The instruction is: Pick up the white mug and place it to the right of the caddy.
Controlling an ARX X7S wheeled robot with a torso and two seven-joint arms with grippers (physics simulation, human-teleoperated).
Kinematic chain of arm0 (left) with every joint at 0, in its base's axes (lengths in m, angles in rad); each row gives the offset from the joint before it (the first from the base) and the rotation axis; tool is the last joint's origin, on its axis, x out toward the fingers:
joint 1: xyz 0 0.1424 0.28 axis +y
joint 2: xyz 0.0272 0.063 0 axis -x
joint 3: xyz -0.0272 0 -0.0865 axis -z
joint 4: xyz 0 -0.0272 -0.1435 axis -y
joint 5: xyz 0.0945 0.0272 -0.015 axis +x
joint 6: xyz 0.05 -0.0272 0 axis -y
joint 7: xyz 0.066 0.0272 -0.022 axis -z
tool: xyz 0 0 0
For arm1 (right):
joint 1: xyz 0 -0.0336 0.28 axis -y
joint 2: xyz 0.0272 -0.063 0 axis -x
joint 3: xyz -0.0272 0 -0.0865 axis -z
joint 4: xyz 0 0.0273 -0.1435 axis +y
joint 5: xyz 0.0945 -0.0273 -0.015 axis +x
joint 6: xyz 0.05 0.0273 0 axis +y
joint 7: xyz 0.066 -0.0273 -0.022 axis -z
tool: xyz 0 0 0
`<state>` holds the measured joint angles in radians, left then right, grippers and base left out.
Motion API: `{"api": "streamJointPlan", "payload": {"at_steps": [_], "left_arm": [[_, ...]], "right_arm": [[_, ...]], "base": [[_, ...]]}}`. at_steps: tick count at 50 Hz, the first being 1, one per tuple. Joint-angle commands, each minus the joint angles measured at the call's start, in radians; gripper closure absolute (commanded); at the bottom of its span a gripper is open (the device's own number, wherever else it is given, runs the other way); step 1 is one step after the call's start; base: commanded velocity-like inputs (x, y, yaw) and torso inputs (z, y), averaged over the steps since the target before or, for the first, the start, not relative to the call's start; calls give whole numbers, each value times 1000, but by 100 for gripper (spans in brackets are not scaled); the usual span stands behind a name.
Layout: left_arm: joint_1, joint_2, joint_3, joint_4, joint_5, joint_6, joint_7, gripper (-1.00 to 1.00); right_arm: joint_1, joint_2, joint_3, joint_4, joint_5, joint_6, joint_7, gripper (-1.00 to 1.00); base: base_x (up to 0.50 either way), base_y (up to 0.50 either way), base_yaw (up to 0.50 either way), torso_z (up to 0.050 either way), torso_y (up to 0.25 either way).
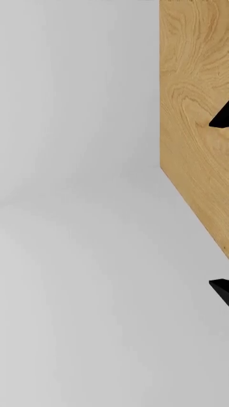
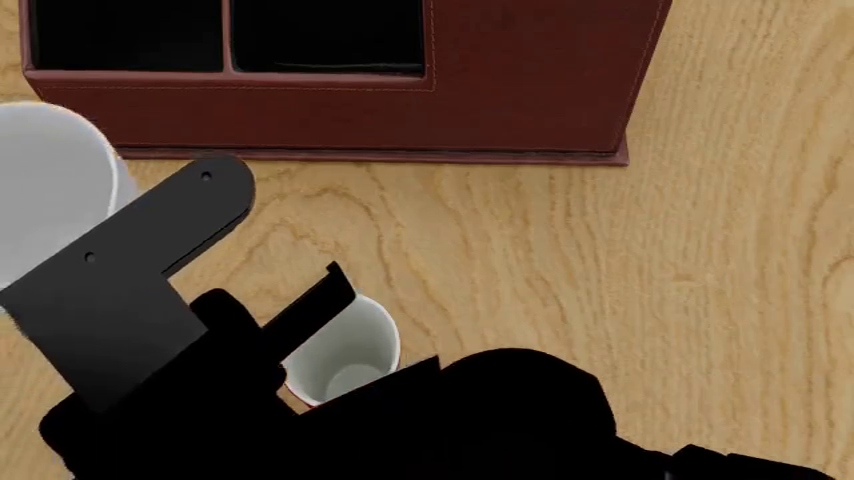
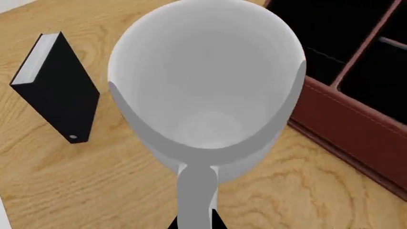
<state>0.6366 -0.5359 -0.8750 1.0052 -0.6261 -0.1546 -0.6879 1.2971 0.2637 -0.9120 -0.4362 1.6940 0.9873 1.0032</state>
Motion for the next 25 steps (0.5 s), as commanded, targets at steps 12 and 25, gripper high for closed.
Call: {"api": "streamJointPlan", "payload": {"at_steps": [12,25], "left_arm": [[-12,-19,13,5,-1,-16,-14,-100],[-16,-31,25,9,7,-20,-21,-100]], "right_arm": [[42,106,90,-26,32,-29,39,100],[13,195,134,-45,38,-58,54,100]], "base": [[0,0,0,0,0],[0,0,0,0,1]]}}
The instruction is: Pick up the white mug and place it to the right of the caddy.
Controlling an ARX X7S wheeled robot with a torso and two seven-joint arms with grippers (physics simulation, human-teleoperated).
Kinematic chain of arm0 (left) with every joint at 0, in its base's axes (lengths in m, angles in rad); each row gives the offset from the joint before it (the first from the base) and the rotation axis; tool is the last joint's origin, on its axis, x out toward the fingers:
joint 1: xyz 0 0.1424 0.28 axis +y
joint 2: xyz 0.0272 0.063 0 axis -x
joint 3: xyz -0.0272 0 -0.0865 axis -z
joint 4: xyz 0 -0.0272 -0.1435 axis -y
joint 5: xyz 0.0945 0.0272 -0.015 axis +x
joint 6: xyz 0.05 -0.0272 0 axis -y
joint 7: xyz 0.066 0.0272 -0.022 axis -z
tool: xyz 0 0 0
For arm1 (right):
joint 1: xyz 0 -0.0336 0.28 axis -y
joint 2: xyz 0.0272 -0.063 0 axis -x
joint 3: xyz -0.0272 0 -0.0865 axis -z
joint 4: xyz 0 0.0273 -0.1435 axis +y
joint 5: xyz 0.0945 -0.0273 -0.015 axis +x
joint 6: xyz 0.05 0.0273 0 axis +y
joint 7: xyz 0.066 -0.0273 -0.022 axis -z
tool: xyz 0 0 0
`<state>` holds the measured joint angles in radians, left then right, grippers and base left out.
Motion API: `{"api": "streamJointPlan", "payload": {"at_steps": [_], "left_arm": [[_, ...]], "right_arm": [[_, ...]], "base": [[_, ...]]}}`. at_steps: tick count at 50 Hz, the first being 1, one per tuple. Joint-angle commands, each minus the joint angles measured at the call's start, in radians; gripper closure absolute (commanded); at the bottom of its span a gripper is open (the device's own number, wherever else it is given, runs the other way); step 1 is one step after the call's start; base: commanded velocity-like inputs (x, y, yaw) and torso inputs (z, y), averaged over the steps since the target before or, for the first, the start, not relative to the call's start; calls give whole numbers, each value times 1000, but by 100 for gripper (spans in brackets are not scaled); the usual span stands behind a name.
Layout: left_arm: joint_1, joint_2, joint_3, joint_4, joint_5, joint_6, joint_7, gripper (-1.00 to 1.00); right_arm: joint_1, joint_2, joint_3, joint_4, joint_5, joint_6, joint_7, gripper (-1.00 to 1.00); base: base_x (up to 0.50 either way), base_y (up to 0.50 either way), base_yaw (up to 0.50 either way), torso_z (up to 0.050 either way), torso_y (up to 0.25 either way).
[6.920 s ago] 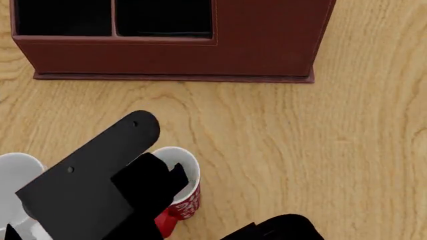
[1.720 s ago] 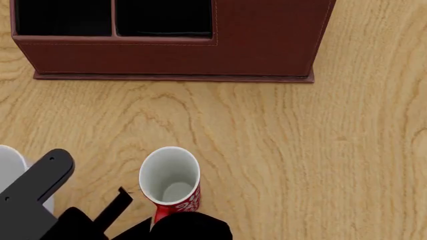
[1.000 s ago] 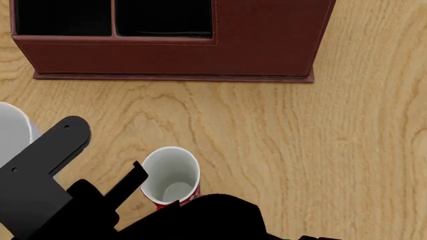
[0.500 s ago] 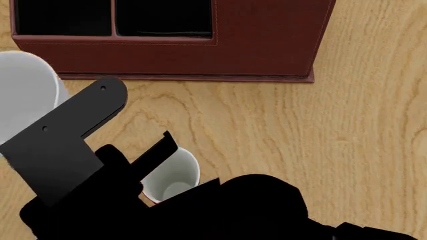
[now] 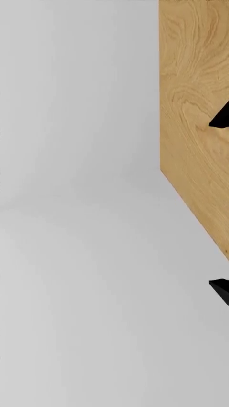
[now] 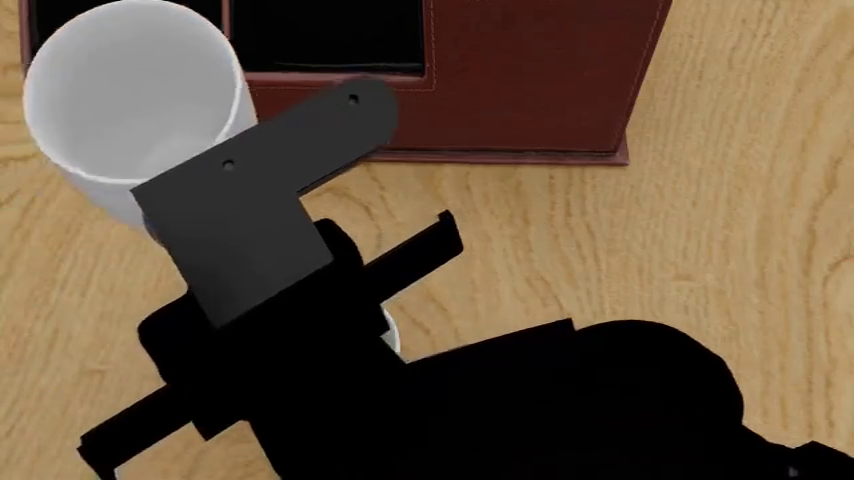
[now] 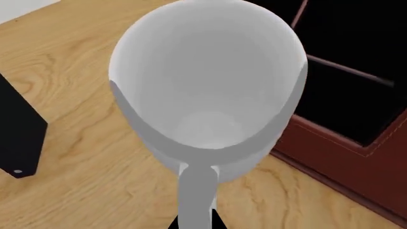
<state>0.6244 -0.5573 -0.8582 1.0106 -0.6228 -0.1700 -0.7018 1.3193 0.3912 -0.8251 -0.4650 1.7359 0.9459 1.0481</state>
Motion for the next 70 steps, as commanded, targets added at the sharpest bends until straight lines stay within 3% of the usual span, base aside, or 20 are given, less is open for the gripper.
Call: {"api": "streamJointPlan", "payload": {"at_steps": [1,35,70], "left_arm": [[-4,-12,7,5,2,-7,-9,-100],[-21,-65,33,7,-8,-27,-45,-100],[-56,-113,95,-5,6,-44,-80,-100]], "right_arm": [[-10,73,50,-18,-4,-18,10,100],[-94,297,177,-74,15,-110,67,100],[-224,453,264,-121,4,-204,90,100]], "base": [[0,0,0,0,0],[0,0,0,0,0],[0,0,0,0,1]]}}
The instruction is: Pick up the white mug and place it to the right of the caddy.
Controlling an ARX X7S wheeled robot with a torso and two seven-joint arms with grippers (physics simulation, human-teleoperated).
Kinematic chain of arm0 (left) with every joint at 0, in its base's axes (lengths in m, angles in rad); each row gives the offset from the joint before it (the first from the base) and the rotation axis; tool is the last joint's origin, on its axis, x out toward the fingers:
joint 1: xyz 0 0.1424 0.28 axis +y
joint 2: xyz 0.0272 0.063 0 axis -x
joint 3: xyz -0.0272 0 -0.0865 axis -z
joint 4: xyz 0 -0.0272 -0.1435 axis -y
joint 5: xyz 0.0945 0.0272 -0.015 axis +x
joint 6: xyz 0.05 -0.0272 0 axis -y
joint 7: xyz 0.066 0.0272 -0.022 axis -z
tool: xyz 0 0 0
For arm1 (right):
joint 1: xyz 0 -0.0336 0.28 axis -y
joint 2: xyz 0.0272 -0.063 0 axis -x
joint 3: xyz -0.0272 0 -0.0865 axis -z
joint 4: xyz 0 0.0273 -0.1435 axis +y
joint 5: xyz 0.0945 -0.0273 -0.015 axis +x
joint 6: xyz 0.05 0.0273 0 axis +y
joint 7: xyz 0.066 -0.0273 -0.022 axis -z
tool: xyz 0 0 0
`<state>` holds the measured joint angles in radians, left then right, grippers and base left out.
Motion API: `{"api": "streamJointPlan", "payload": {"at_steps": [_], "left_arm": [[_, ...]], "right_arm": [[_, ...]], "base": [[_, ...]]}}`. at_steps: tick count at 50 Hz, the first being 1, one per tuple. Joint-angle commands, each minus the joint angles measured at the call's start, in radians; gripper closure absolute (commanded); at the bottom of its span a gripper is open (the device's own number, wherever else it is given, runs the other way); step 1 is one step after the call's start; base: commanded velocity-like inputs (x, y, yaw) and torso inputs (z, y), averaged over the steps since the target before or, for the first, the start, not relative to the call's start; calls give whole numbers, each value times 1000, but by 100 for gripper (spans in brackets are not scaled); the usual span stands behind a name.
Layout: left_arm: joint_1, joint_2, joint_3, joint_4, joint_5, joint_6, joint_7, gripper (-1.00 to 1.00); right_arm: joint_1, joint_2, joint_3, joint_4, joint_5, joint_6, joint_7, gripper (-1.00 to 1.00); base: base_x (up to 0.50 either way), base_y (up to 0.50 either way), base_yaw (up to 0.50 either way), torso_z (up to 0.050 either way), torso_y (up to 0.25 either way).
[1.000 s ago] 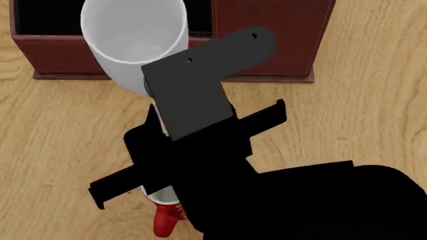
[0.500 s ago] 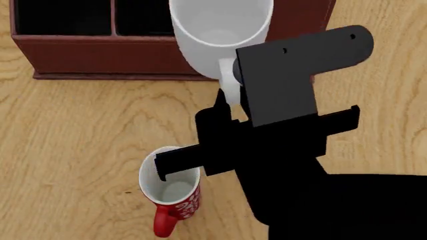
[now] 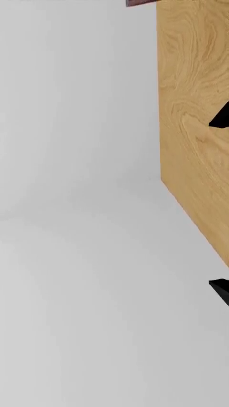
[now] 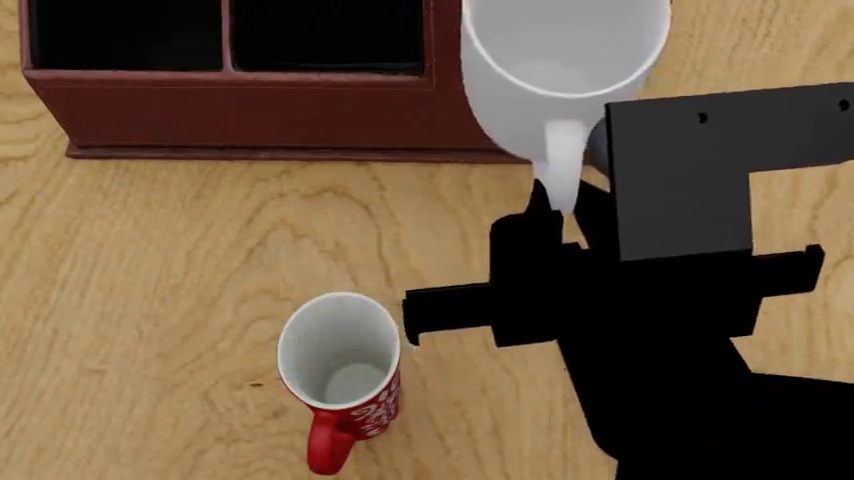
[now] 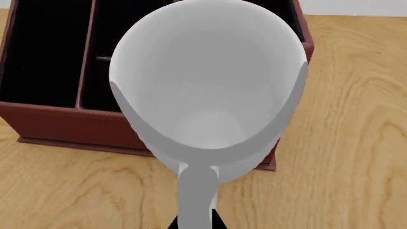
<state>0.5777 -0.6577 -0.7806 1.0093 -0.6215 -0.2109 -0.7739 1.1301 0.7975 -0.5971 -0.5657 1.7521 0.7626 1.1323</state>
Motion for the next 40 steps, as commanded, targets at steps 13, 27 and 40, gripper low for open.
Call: {"api": "streamJointPlan", "payload": {"at_steps": [13,27,40], "left_arm": [[-12,-9,34,-12,16,6,-4,-100],[-9,-12,28,-7,13,2,-10,-100],[-14,-27,31,-2,6,-8,-20,-100]], "right_arm": [[-76,89,58,-27,-22,-47,7,100],[-121,148,91,-22,-33,-80,10,100],[-154,184,111,8,-55,-102,1,100]], "base": [[0,0,0,0,1],[0,0,0,0,1],[0,0,0,0,0]]}}
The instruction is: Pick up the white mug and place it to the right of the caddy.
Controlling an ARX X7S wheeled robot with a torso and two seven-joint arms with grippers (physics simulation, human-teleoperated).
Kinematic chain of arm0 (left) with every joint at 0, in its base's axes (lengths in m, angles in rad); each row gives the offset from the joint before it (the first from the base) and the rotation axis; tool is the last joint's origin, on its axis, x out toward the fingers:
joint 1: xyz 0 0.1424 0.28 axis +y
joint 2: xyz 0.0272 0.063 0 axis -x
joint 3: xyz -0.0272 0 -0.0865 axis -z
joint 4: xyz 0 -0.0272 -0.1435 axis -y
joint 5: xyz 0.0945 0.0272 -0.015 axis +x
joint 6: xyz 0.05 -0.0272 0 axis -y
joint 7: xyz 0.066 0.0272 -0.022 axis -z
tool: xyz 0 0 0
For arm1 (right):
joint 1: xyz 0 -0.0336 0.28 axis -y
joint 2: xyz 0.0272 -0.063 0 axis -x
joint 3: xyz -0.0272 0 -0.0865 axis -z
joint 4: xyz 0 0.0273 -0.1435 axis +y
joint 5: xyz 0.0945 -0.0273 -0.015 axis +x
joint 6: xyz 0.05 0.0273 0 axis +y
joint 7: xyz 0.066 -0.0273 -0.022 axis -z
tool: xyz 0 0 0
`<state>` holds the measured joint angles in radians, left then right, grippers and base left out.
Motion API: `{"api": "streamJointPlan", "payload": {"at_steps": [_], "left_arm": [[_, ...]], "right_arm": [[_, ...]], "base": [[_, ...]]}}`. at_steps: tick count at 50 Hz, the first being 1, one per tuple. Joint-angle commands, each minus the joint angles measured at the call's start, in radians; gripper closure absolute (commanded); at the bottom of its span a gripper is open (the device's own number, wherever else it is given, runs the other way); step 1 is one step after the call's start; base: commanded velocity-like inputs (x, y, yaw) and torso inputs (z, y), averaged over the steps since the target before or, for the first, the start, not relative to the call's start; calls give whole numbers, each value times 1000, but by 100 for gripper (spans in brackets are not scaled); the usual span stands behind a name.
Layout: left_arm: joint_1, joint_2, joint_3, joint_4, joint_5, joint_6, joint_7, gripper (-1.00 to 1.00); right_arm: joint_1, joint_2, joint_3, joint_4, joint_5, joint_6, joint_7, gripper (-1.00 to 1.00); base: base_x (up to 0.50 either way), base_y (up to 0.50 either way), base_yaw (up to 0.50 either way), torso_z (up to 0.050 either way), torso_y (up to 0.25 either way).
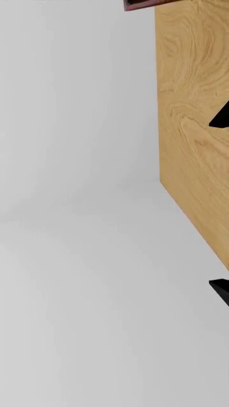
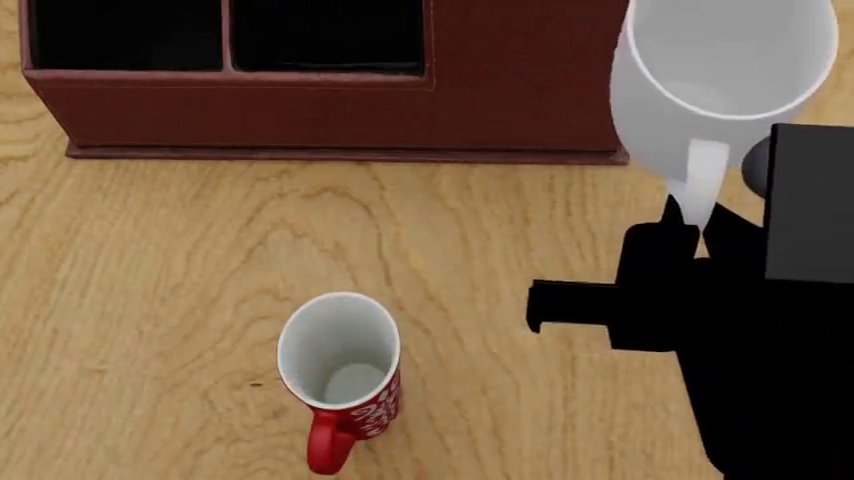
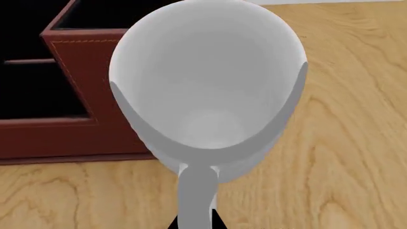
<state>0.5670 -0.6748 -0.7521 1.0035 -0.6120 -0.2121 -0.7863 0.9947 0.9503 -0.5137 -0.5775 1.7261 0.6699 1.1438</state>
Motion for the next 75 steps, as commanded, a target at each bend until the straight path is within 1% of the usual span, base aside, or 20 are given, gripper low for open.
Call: {"api": "streamJointPlan", "payload": {"at_steps": [1,20,30,39,67,75], "left_arm": [[-4,-8,7,1,0,-4,-7,-100],[-19,-12,38,-20,12,9,-10,-100],[-39,-24,69,-30,19,0,-19,-100],[-28,-19,60,-24,21,-1,-20,-100],[-26,-6,72,-37,36,8,-11,-100],[-34,-17,72,-31,29,-7,-20,-100]], "right_arm": [[-19,33,27,23,-32,-9,-12,100],[-10,30,23,96,-63,-6,-25,100],[26,-4,9,176,-101,6,-58,100],[49,-55,-11,308,-163,-4,-120,100],[135,-160,-75,573,-288,7,-233,100],[159,-192,-92,637,-313,10,-246,100]], "base": [[0,0,0,0,10],[0,0,0,0,1],[0,0,0,0,0],[0,0,0,0,1],[0,0,0,1,1],[0,0,0,0,1]]}}
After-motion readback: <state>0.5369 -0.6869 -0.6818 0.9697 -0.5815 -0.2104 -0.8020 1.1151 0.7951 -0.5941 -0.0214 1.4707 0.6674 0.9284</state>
